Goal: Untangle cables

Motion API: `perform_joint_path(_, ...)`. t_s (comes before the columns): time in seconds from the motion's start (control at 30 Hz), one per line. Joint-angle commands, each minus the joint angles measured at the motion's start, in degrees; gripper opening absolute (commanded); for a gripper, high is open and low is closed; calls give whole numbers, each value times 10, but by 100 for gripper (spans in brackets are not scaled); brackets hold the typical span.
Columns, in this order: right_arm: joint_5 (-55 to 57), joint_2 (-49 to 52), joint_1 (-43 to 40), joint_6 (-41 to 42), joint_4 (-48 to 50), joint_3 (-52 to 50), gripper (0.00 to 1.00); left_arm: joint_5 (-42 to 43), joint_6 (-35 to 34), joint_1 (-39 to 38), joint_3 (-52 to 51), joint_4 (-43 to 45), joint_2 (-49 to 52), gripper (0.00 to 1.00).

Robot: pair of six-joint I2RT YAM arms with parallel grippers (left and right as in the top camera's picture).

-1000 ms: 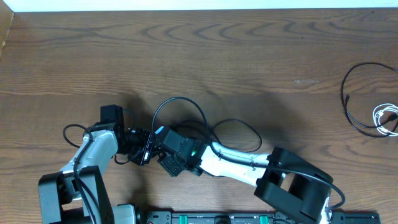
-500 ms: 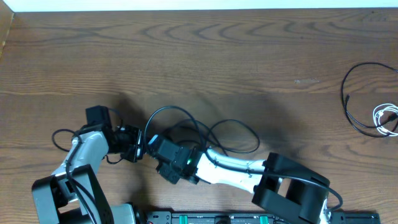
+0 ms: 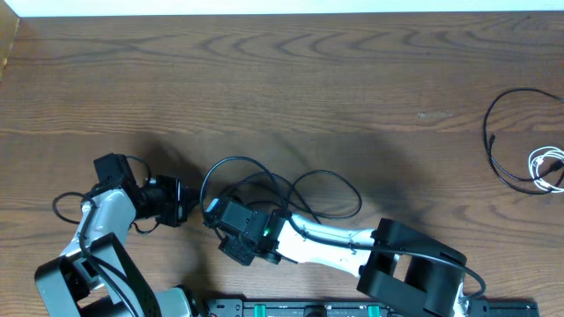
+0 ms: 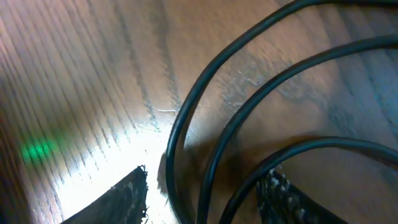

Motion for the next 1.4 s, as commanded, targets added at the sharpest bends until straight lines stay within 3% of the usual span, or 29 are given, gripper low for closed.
perform_joint_path(0.0, -12, 14, 15, -10, -6, -10, 54, -18, 10, 12, 12, -1, -7, 8)
perform_joint_path(0.07, -12, 15, 18, -19, -3, -10, 51, -41, 12, 12, 11, -3, -7, 9)
perform_joint_path(0.13, 0, 16, 23, -37, -2, -10, 45, -58, 19, 12, 11, -5, -7, 22)
perform_joint_path(0.27, 46, 33, 32, -42, 2, -10, 39, -78, 21, 12, 11, -13, -7, 27)
perform_joint_path(0.37, 48, 50, 33, -43, 9, -10, 30, -100, 20, 12, 11, -14, -7, 50)
perform_joint_path(0.43, 48, 52, 33, -42, 9, -10, 29, -110, 20, 12, 11, -16, -7, 50)
perform_joint_path(0.47, 48, 52, 32, -42, 9, -10, 21, -118, 20, 12, 11, -19, -7, 50)
perform_joint_path(0.53, 48, 52, 32, -42, 9, -10, 11, -132, 20, 12, 11, -23, -7, 59)
perform_joint_path(0.6, 48, 52, 32, -42, 9, -10, 11, -148, 20, 12, 10, -23, -7, 65)
perform_joint_path(0.67, 48, 52, 32, -42, 9, -10, 10, -158, 20, 12, 10, -23, -7, 98)
perform_joint_path(0.77, 67, 52, 30, -43, 7, -10, 1, -179, 20, 12, 10, -23, -7, 98)
perform_joint_path(0.9, 130, 52, 21, -42, -5, -10, 1, -218, 20, 12, 10, -23, -7, 98)
perform_joint_path(1.17, 138, 29, -33, -31, -53, -4, 1, -270, 20, 12, 10, -23, -7, 98)
perform_joint_path(1.37, 138, 5, -96, -85, -165, 71, 1, -270, 20, 12, 10, -23, -7, 98)
